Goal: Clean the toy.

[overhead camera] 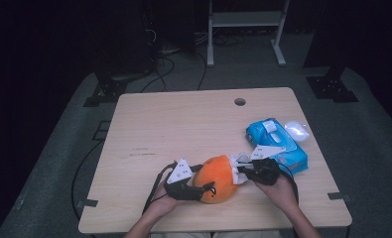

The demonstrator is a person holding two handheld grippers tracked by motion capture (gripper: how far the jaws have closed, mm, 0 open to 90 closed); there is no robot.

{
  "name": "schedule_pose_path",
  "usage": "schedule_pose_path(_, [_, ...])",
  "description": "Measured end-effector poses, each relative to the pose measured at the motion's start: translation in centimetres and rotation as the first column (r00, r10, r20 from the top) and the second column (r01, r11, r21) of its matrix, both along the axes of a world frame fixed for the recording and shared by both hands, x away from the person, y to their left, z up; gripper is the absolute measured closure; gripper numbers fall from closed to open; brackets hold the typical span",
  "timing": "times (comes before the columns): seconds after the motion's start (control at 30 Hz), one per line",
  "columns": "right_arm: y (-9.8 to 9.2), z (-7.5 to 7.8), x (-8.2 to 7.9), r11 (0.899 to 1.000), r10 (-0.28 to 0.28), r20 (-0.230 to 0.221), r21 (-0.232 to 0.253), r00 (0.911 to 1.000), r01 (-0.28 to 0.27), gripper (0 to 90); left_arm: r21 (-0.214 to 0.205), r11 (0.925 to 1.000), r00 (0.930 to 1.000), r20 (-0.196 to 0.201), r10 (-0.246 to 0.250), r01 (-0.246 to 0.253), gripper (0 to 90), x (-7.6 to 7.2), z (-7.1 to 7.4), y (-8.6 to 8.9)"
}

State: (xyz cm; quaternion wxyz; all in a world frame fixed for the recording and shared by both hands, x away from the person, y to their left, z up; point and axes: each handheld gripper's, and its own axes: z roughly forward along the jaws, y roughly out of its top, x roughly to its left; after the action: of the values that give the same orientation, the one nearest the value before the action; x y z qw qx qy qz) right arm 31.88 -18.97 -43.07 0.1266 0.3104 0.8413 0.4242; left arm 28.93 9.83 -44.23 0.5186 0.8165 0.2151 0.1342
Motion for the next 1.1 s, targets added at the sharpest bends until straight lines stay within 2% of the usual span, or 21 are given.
schedule_pose_path(0.07, [-0.1,0.3,-0.2,0.999,0.016,-0.005,0.034,0.9999,-0.016,83.5,0.012,0.9999,1.0000,0.000,0.006,-0.006,31.0,0.0,0.0,0.3])
schedule_pose_path(0.17, [0.4,1.2,-0.8,0.995,0.058,0.013,0.074,0.9982,-0.059,83.5,-0.004,0.9999,0.9997,-0.020,0.014,-0.014,30.9,0.1,-0.2,0.9])
schedule_pose_path(0.27, [0.9,1.3,-0.9,0.995,0.076,0.018,0.059,0.9969,-0.077,83.4,-0.007,0.9998,0.9993,-0.032,0.019,-0.020,30.9,0.3,-0.3,1.1])
schedule_pose_path(0.37, [0.3,0.6,-0.4,0.997,0.061,-0.015,0.053,0.9980,-0.060,83.4,-0.011,0.9997,0.9993,-0.032,0.021,-0.021,31.0,0.4,-0.3,0.9])
schedule_pose_path(0.43, [0.1,0.5,-0.3,0.996,0.054,-0.026,0.068,0.9982,-0.052,83.4,-0.004,1.0000,0.9998,-0.018,0.002,-0.002,31.7,0.2,-0.2,0.6])
schedule_pose_path(0.5, [0.6,1.1,-0.7,0.994,0.067,0.004,0.081,0.9978,-0.067,83.4,0.001,0.9998,0.9998,0.004,-0.018,0.018,32.5,-0.1,-0.2,0.3])
schedule_pose_path(0.57, [1.2,1.6,-1.1,0.991,0.086,0.034,0.100,0.9957,-0.089,83.4,0.022,0.9991,0.9987,0.035,-0.036,0.036,33.2,-0.5,-0.1,-0.2])
schedule_pose_path(0.63, [1.7,1.9,-1.4,0.990,0.088,0.059,0.104,0.9943,-0.094,83.3,0.034,0.9986,0.9976,0.055,-0.041,0.039,33.6,-0.7,0.0,-0.5])
schedule_pose_path(0.8, [0.6,1.3,-0.6,0.995,0.034,0.041,0.095,0.9986,-0.037,83.4,0.026,0.9988,0.9972,0.061,-0.044,0.043,34.9,-0.8,0.0,-0.8])
schedule_pose_path(0.83, [0.4,1.2,-0.6,0.994,0.026,0.034,0.103,0.9991,-0.030,83.4,0.035,0.9983,0.9966,0.067,-0.049,0.047,34.9,-0.9,0.1,-0.9])
schedule_pose_path(1.0, [1.8,2.6,-1.7,0.988,0.079,0.095,0.129,0.9924,-0.091,83.3,0.055,0.9956,0.9901,0.114,-0.082,0.076,35.2,-1.5,0.1,-1.8])
schedule_pose_path(1.07, [2.3,3.0,-1.8,0.990,0.081,0.120,0.107,0.9894,-0.094,83.3,0.068,0.9945,0.9870,0.134,-0.089,0.080,35.2,-1.8,0.2,-2.2])
schedule_pose_path(1.1, [2.3,2.8,-1.7,0.992,0.071,0.110,0.099,0.9914,-0.082,83.4,0.068,0.9945,0.9866,0.137,-0.089,0.080,35.2,-1.8,0.2,-2.3])
